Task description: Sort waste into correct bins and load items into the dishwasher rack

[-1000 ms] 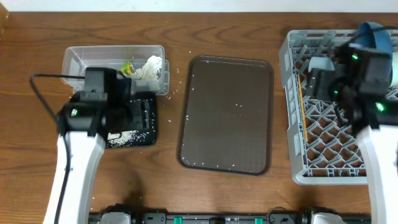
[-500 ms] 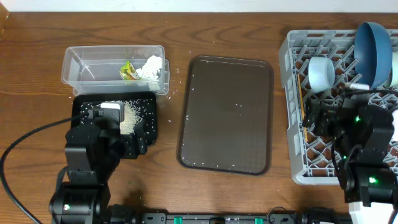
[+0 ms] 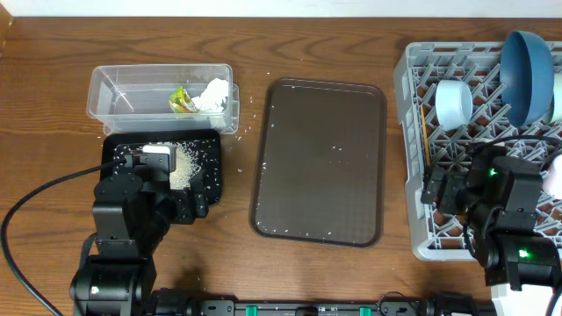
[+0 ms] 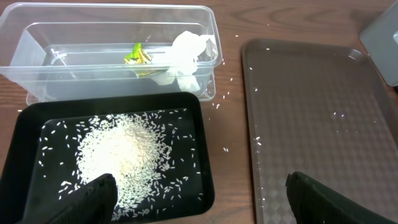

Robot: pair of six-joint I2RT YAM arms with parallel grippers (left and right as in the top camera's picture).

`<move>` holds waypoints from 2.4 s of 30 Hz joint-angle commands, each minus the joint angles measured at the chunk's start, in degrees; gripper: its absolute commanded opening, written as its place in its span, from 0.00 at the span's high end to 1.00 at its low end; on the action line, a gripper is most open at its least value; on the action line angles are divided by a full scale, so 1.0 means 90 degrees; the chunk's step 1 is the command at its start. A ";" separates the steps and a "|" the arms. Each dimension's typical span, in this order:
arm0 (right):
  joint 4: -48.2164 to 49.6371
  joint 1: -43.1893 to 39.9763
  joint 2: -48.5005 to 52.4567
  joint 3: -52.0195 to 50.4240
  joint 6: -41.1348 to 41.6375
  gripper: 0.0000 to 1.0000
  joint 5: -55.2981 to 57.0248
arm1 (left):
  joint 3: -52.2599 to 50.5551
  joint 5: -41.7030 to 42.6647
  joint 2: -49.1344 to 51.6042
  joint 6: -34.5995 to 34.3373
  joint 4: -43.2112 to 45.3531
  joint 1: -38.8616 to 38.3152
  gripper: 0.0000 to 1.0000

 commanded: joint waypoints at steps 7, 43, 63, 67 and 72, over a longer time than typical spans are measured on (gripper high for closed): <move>-0.0391 -0.0039 0.0000 -0.0036 0.0070 0.01 0.0068 | -0.0034 -0.0240 0.0005 0.0158 -0.0087 -0.0007 0.04; -0.0420 -0.0039 0.0000 -0.0036 0.0070 0.01 0.0068 | -0.1511 -0.1360 -0.3024 0.0155 -0.0765 -0.0032 0.03; -0.0423 -0.0039 0.0000 -0.0036 0.0070 0.01 0.0070 | -0.3611 -0.0971 -0.3704 -0.0015 0.3041 -0.0032 0.03; -0.0420 -0.0039 0.0000 -0.0036 0.0070 0.01 0.0068 | -0.4163 -0.0772 -0.3949 -0.0036 0.4000 -0.0032 0.03; -0.0420 -0.0039 0.0000 -0.0036 0.0070 0.01 0.0070 | -0.4534 -0.0707 -0.4165 -0.0036 0.4707 -0.0032 0.03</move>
